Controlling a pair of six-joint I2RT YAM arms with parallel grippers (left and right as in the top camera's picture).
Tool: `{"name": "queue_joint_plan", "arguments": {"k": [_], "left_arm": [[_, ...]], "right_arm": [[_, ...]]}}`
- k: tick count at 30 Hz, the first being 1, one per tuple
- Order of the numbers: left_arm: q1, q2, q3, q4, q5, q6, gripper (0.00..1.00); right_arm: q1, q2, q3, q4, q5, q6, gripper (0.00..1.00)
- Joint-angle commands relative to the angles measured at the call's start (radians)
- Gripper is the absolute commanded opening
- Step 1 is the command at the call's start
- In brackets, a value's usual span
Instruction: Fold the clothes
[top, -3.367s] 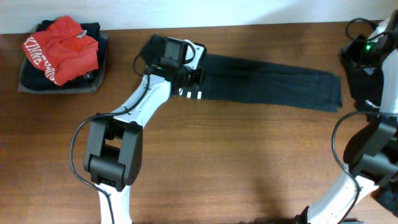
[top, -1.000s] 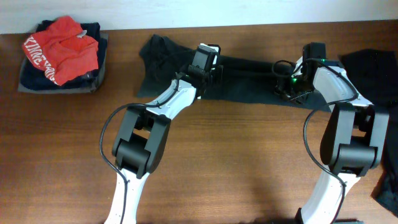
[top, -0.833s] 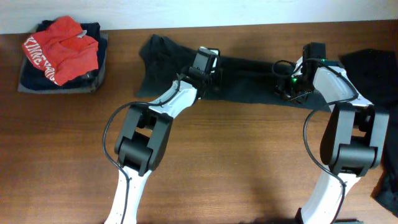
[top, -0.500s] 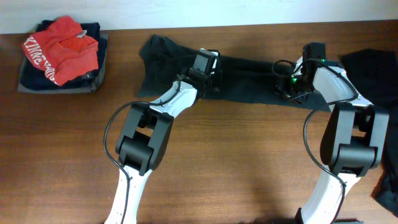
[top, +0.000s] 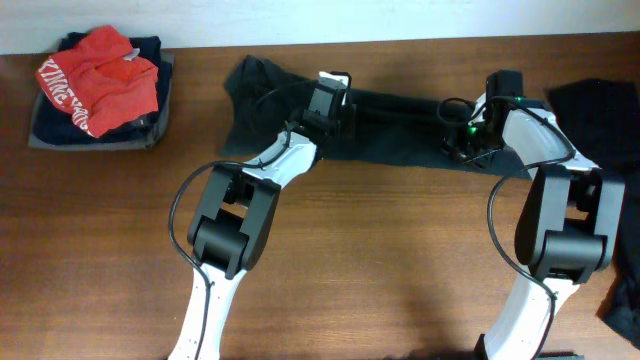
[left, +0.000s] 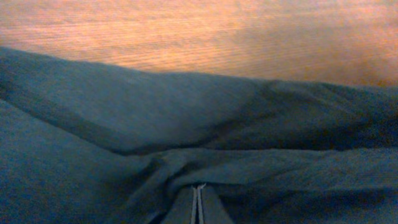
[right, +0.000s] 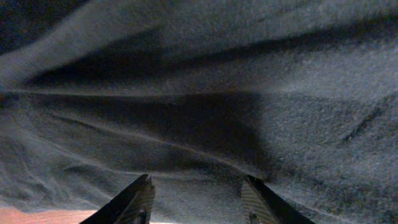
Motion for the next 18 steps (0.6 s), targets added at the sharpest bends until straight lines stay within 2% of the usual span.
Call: {"name": "queue_joint_plan", "arguments": {"k": [1,9,15,18], "left_arm": [[0.021,0.058,0.009,0.043,-0.066,-0.002,0.01],[0.058,0.078,0.009,0.170,-0.267,0.013,0.02],[0.080,0.078,0.009,0.282,-0.310,0.217,0.05],[0.083,0.077,0.009,0.344,-0.398,0.301,0.08]], "right_arm": [[0.008,0.022,-0.012,0.003,0.013,-0.001,0.50],[0.008,0.022,-0.040,0.034,0.013,0.000,0.50],[0.008,0.022,-0.060,0.060,0.029,0.025,0.50],[0.008,0.022,-0.061,0.062,0.042,0.025,0.50]]}}
